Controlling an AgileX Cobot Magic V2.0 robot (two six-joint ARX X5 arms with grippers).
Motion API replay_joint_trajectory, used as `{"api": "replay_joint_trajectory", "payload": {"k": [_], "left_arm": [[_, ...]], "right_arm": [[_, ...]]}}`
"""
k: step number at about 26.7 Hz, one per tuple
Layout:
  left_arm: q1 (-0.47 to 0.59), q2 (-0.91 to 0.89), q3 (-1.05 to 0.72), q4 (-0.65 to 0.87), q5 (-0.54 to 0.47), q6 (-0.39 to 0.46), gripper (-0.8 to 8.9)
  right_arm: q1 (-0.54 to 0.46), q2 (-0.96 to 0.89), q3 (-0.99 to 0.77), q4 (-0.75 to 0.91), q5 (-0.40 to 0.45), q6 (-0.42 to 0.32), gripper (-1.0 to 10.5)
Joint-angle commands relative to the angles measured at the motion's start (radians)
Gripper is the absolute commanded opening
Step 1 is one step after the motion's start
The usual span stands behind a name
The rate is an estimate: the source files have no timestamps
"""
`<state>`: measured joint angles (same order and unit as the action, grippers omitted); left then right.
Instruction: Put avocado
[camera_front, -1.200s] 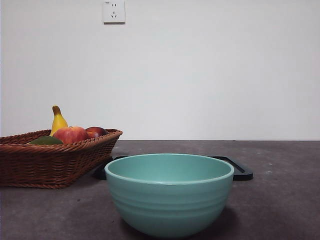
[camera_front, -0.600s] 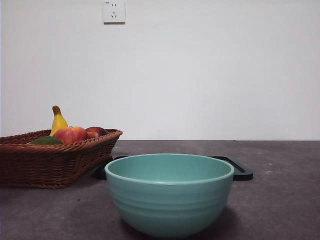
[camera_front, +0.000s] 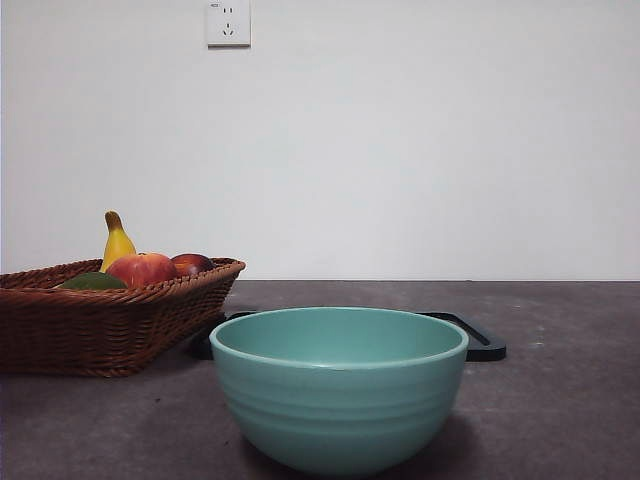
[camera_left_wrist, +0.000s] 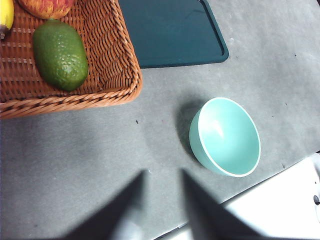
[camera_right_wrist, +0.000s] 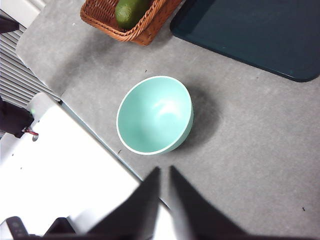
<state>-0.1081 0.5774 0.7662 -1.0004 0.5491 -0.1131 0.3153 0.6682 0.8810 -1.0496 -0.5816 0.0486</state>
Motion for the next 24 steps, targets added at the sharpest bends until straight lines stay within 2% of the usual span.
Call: {"api": "replay_joint_trajectory", "payload": {"k": [1,3,11,19,24], "left_arm": [[-0.002,0.006,0.023,0.005,0.002,0.018,3.45],[-0.002,0.006,0.023,0.01,0.002,0.015,3.75],[-0.008,0.065,0.028,0.131,-0.023,-0.032,3.74],[-0.066,0.301,0.104,0.233,-0.185,-0.023,3.74],[-0.124,0.478,0.172,0.298,-0.297,0.018,3.73]], "right_arm": [[0.006,0.005,0.018,0.01,0.001,-0.01,2.7],[0.006,0.005,0.018,0.01,0.006,-0.009,3.4],[0.006,0.006,0.018,0.01,0.006,-0.008,3.4],[0.006,0.01,0.018,0.01,0.006,-0.004,3.4],[0.006,0.011,0.018,0.01,0.006,-0.004,3.4]]}}
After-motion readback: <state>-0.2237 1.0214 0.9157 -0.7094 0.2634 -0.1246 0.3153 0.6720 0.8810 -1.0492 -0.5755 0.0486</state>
